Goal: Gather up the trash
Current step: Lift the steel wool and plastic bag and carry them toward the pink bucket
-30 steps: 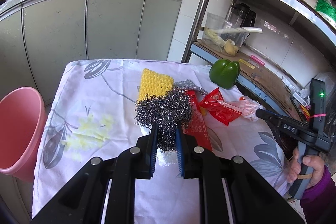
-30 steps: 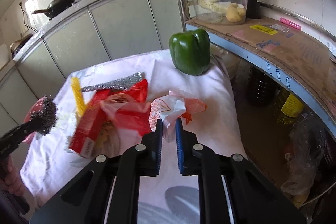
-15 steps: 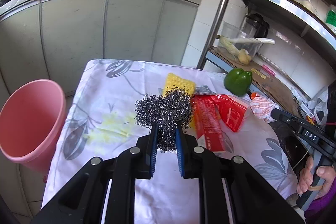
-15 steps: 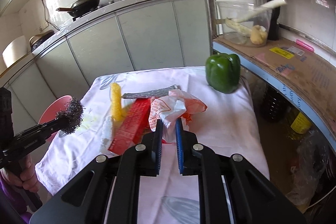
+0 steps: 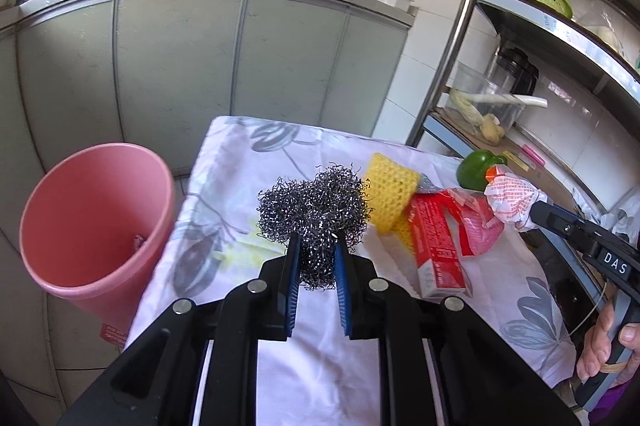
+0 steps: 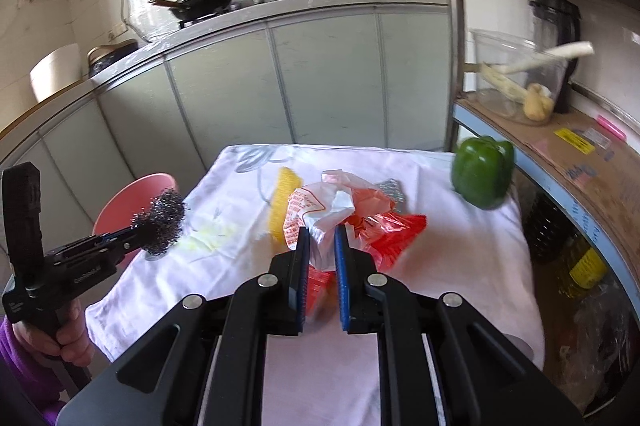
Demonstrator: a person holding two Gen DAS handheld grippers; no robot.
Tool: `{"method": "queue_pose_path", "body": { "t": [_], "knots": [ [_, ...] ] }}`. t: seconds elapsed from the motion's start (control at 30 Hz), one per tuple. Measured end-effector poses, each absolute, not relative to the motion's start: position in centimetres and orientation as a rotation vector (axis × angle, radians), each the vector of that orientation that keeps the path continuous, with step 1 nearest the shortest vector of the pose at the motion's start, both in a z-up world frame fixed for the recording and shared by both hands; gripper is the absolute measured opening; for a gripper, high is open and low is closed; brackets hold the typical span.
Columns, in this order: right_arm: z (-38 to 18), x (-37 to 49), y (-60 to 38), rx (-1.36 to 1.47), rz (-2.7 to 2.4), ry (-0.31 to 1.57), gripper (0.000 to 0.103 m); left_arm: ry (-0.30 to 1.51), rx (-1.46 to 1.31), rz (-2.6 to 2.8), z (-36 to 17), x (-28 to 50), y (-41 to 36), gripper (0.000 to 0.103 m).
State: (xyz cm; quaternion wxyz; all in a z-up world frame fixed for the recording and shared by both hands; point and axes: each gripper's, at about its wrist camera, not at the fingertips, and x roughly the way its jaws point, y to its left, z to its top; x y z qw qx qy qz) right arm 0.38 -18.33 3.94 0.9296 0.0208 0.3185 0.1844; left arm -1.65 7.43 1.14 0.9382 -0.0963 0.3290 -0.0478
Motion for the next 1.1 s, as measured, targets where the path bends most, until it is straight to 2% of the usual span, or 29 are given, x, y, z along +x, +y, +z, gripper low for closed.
{"method": "queue_pose_path", "body": {
  "t": [0.7,1.1],
  "knots": [
    [4.7,2.8,-7.4,-0.004,0.586,0.685,0.013,0.604,-0.304,0.076,1.2,-4.2,16.3,0.015],
    [3.2,4.6,2.9,-0.104,0.776,0.728,0.013,0.6,-0.337,0.269,-0.1,-4.4,22.4,0.015]
  ]
}}
